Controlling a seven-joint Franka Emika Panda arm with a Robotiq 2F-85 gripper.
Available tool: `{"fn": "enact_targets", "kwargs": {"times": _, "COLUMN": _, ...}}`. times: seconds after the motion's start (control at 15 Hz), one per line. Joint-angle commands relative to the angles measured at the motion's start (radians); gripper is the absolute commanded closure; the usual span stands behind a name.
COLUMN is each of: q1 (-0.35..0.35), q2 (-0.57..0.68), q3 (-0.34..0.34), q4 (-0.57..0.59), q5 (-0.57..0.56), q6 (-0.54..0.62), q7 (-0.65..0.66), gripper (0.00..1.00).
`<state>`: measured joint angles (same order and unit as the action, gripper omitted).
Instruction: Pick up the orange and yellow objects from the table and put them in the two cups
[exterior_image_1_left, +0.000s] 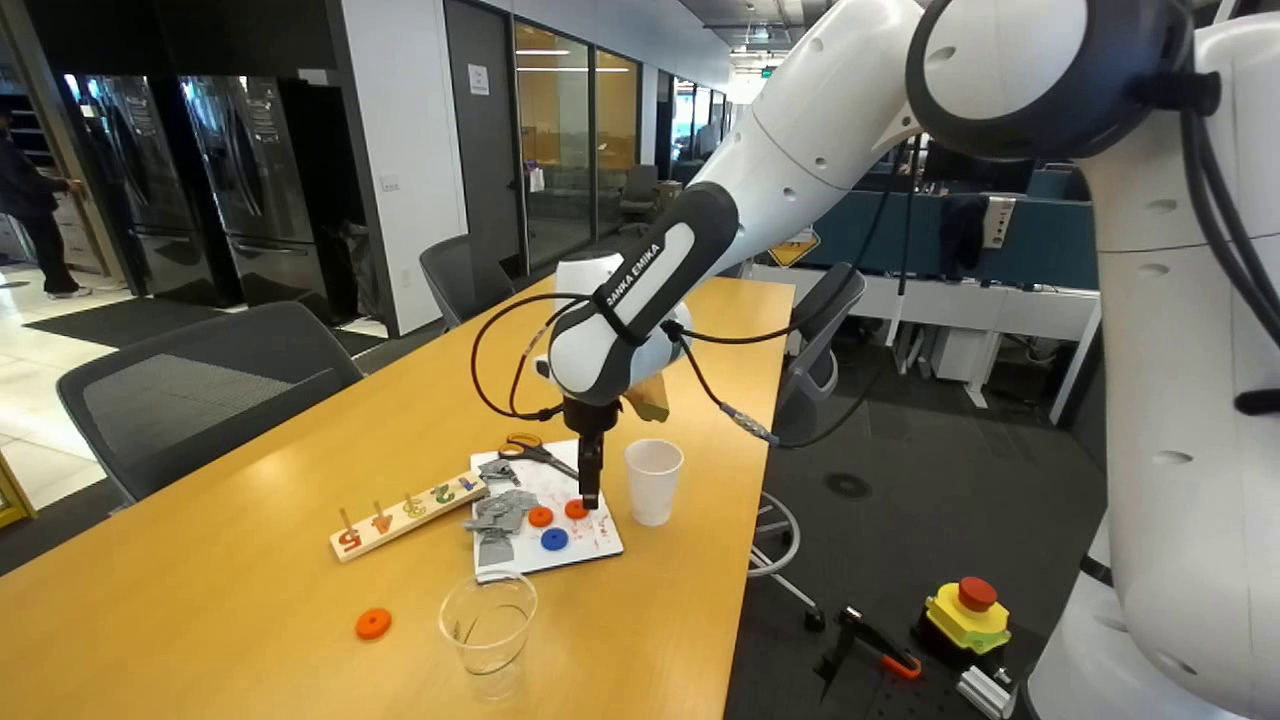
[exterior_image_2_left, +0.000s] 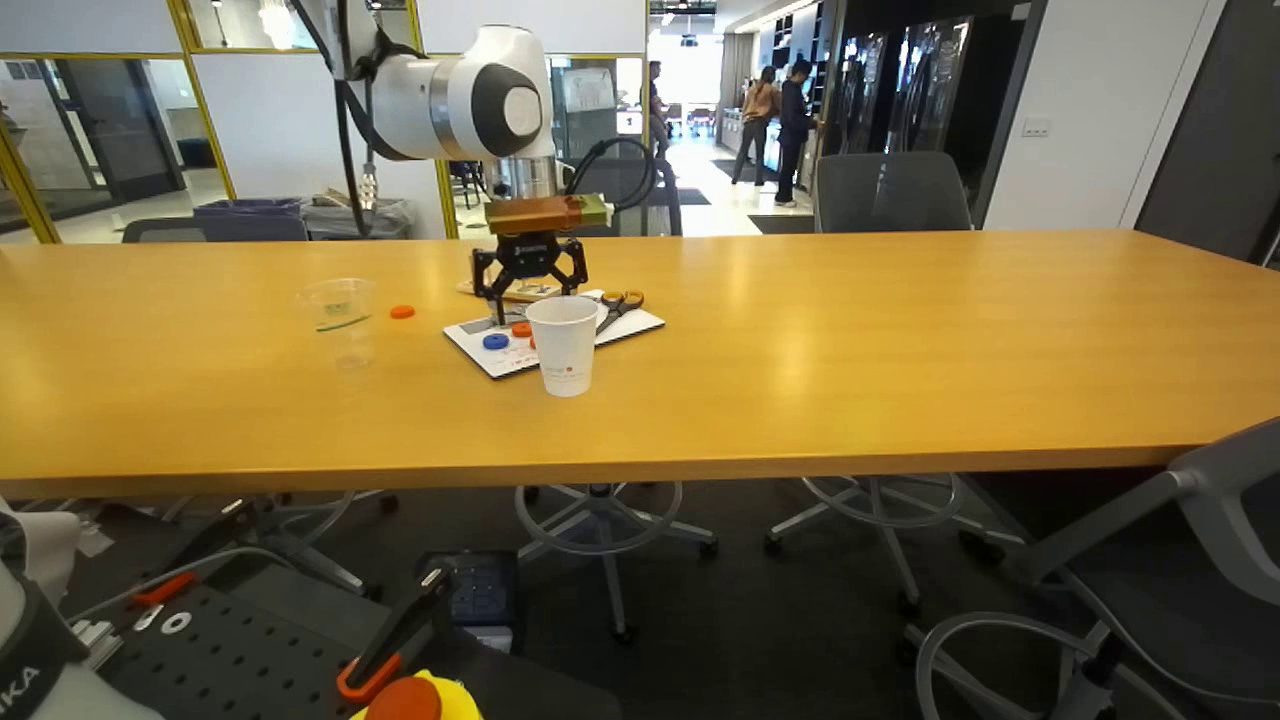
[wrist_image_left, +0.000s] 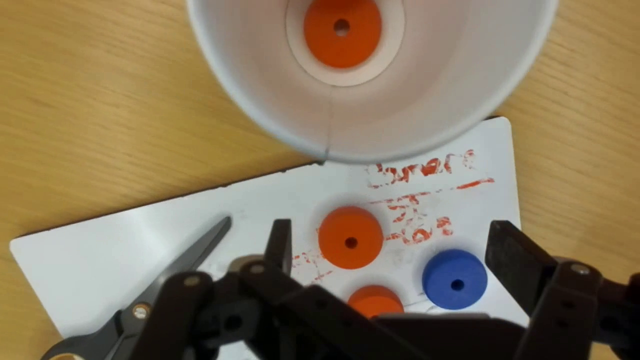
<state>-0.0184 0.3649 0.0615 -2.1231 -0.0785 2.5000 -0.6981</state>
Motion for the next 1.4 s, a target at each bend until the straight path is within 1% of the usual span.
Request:
{"fn": "enact_targets", "kwargs": {"times": 0.0, "q1": -0.021, "q2": 0.061, "q3": 0.013, "q4": 0.078, "q5": -0.046, "q6": -0.026, "q7": -0.052, "gripper": 0.00}}
{"fn": "enact_targets", "kwargs": {"times": 0.4, "q1": -0.026, "q2": 0.112, "q3": 0.019, "q4": 0.115, "q5": -0.071, "q6": -0.019, "q7": -0.082, "gripper": 0.00}}
{"fn": "enact_targets", "kwargs": {"times": 1.33, "q1": -0.046, "q2": 0.158, "q3": 0.045, "q4": 0.147, "q5": -0.054, "q6": 0.000, "q7": -0.146, "gripper": 0.00}}
